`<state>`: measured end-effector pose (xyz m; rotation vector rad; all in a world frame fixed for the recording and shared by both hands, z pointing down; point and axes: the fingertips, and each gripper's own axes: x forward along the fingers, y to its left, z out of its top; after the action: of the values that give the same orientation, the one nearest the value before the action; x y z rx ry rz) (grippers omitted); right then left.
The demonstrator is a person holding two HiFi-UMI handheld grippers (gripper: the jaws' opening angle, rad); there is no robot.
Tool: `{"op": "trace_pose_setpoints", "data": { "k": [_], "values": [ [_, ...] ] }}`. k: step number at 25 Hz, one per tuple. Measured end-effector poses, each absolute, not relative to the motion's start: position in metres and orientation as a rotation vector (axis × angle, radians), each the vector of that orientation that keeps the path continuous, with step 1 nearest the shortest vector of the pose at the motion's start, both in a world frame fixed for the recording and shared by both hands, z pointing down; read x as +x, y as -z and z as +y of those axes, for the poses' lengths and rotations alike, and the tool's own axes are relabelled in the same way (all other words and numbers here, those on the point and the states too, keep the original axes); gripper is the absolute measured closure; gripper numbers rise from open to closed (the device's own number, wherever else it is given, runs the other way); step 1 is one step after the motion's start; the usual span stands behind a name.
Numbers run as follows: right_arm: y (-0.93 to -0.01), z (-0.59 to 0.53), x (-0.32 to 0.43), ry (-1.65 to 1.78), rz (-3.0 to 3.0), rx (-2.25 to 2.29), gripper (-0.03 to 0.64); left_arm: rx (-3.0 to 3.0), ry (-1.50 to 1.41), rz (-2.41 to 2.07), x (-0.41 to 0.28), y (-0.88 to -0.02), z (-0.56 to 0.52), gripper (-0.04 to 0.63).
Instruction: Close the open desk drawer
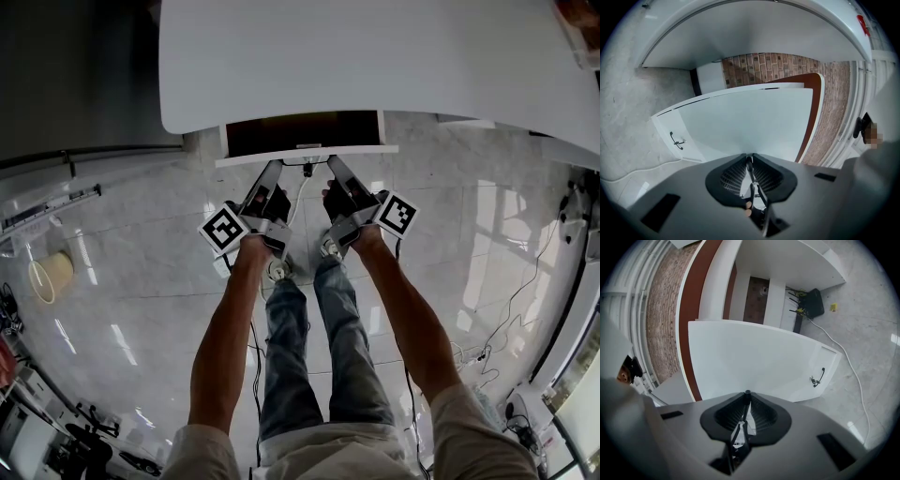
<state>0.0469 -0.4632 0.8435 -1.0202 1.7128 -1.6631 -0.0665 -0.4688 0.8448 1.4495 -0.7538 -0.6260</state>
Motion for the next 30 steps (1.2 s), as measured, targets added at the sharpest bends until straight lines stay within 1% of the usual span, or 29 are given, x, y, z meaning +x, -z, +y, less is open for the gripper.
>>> {"op": "trace_pose_setpoints", "data": {
  "k": [8,18,25,30],
  "values": [
    [-0.847,-0.505,0.051,1.670,1.695,-1.095,0.563,1.452,0.596,-0.813,-0.068,-0.846,-0.511,0.540],
    [-0.826,-0.512,0.049,1.701,1.651,-1.177,0.562,1.472,0.530,-0.918,-0.073,-0.825,-0.518,0.541],
    [-0.836,-0.556,0.049,1.752,1.561,-1.205,0.561,1.432,0.514,-0.962,-0.073,-0.833,-0.561,0.541],
    [-0.834,-0.570,0.052,1.764,1.551,-1.225,0.561,1.416,0.488,-0.971,-0.069,-0.831,-0.573,0.545]
  ]
}}
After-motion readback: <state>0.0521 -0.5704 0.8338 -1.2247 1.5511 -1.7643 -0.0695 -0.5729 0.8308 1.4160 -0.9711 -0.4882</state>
